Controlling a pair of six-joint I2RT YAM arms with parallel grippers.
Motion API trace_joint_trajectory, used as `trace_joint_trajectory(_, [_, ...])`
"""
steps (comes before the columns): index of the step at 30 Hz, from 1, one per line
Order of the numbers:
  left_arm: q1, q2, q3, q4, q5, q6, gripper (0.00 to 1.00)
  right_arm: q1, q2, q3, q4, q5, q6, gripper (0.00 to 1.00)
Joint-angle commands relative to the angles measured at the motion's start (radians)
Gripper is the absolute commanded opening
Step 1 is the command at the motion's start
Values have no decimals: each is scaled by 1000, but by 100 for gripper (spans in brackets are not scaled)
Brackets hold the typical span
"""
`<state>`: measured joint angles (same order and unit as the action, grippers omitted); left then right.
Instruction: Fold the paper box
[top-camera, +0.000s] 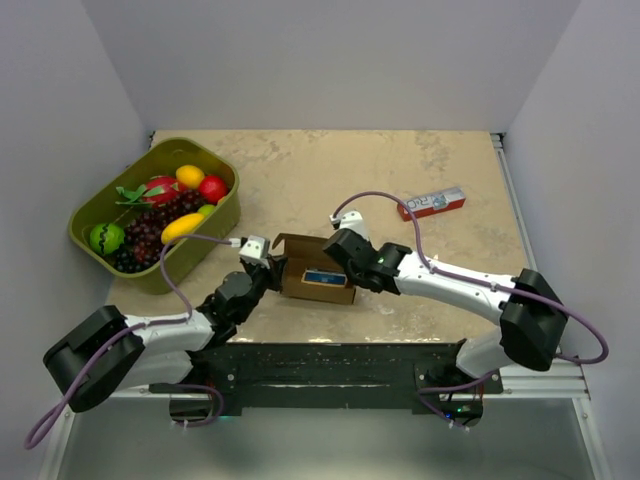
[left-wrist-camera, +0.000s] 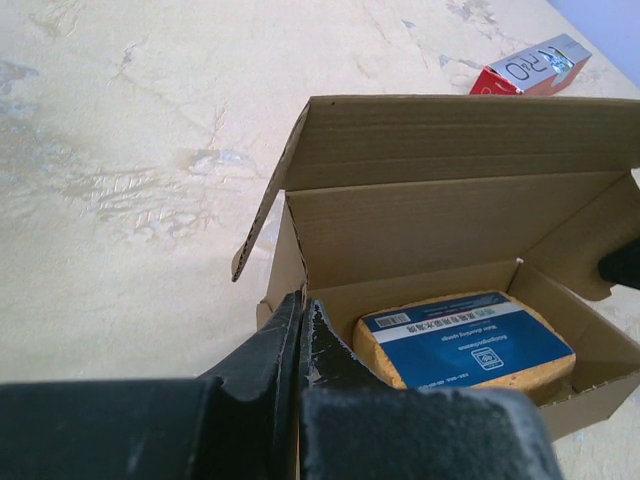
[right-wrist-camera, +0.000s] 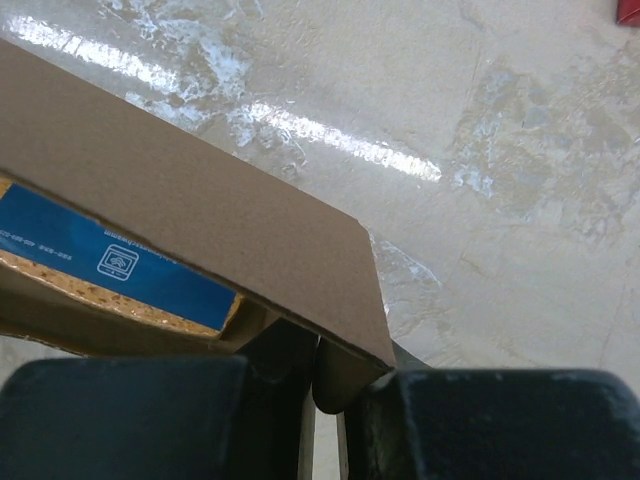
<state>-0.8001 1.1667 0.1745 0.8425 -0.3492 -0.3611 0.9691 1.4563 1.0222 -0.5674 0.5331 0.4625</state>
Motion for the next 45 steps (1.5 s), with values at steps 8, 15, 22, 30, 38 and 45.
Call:
trace_joint_trajectory(8, [-97, 28, -67, 92, -59, -29, 0, 69, 52, 78, -3, 30, 91, 7])
trace_joint_trajectory(15, [-99, 28, -7, 89, -79, 19, 0, 68, 50, 121, 18, 96, 73, 0])
trace_joint_trajectory(22, [-97, 63, 103, 92, -88, 94, 0, 65, 101, 176, 95, 217, 27, 0])
trace_joint_trajectory(30, [-93, 165, 132, 193, -86, 126, 0, 51, 177, 196, 205, 294, 41, 0])
trace_joint_trajectory(38, [-93, 211, 85, 286, -68, 116, 0, 52, 159, 93, 250, 308, 111, 0])
trace_joint_trajectory(45, [-99, 223, 39, 329, -60, 90, 0, 56, 113, 0, 247, 317, 154, 0])
